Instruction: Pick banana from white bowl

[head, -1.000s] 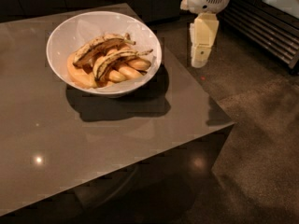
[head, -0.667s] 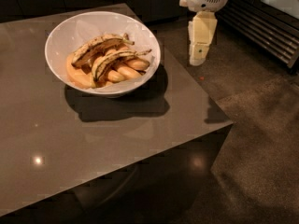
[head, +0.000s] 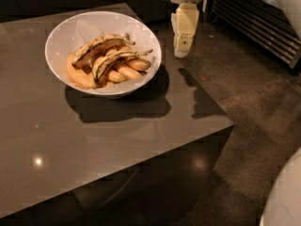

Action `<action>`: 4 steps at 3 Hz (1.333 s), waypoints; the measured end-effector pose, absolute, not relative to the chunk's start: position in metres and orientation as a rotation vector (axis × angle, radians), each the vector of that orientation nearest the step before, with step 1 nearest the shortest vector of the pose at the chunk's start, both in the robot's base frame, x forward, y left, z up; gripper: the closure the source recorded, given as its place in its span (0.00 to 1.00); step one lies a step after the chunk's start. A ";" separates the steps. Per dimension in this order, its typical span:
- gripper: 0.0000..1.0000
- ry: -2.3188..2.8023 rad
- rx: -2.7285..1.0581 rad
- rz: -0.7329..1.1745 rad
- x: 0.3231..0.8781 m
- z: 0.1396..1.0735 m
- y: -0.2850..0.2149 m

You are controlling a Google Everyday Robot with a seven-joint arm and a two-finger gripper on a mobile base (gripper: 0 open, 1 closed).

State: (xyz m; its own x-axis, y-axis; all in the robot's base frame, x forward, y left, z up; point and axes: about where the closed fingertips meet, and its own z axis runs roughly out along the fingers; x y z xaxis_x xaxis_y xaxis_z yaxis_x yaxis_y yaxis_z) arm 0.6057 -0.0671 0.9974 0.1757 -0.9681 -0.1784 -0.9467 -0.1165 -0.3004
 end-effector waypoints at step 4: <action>0.01 1.770 -2.067 0.114 0.610 0.992 0.001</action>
Offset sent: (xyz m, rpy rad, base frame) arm -0.0079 0.0527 0.0012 0.1448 0.0528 0.0772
